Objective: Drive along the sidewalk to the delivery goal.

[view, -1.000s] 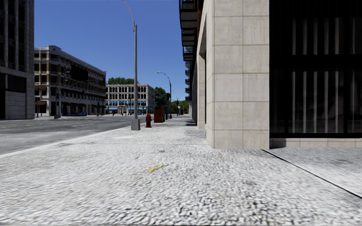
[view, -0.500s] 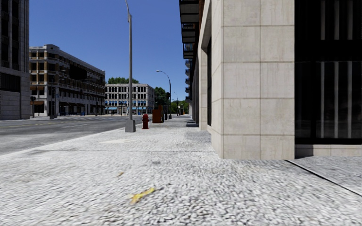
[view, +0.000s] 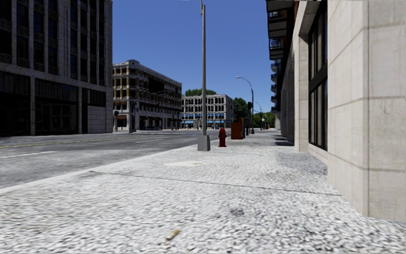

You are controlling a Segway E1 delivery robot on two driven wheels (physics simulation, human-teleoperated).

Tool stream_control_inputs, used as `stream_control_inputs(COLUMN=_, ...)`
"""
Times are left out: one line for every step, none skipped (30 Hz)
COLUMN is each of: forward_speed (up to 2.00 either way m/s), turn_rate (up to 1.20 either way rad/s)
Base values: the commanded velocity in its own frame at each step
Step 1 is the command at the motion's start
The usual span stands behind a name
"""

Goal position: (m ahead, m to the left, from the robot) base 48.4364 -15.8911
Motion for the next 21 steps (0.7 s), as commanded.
stream_control_inputs(forward_speed=2.0, turn_rate=0.0)
stream_control_inputs(forward_speed=2.0, turn_rate=0.0)
stream_control_inputs(forward_speed=2.0, turn_rate=0.0)
stream_control_inputs(forward_speed=2.0, turn_rate=0.0)
stream_control_inputs(forward_speed=2.0, turn_rate=0.0)
stream_control_inputs(forward_speed=2.0, turn_rate=0.0)
stream_control_inputs(forward_speed=2.0, turn_rate=0.0)
stream_control_inputs(forward_speed=2.0, turn_rate=0.0)
stream_control_inputs(forward_speed=2.0, turn_rate=0.0)
stream_control_inputs(forward_speed=2.0, turn_rate=0.0)
stream_control_inputs(forward_speed=2.0, turn_rate=0.0)
stream_control_inputs(forward_speed=2.0, turn_rate=0.0)
stream_control_inputs(forward_speed=2.0, turn_rate=-0.35)
stream_control_inputs(forward_speed=2.0, turn_rate=-0.85)
stream_control_inputs(forward_speed=2.0, turn_rate=-1.1)
stream_control_inputs(forward_speed=2.0, turn_rate=-1.2)
stream_control_inputs(forward_speed=2.0, turn_rate=-1.2)
stream_control_inputs(forward_speed=2.0, turn_rate=-1.2)
stream_control_inputs(forward_speed=2.0, turn_rate=-1.2)
stream_control_inputs(forward_speed=2.0, turn_rate=-1.2)
stream_control_inputs(forward_speed=2.0, turn_rate=-1.2)
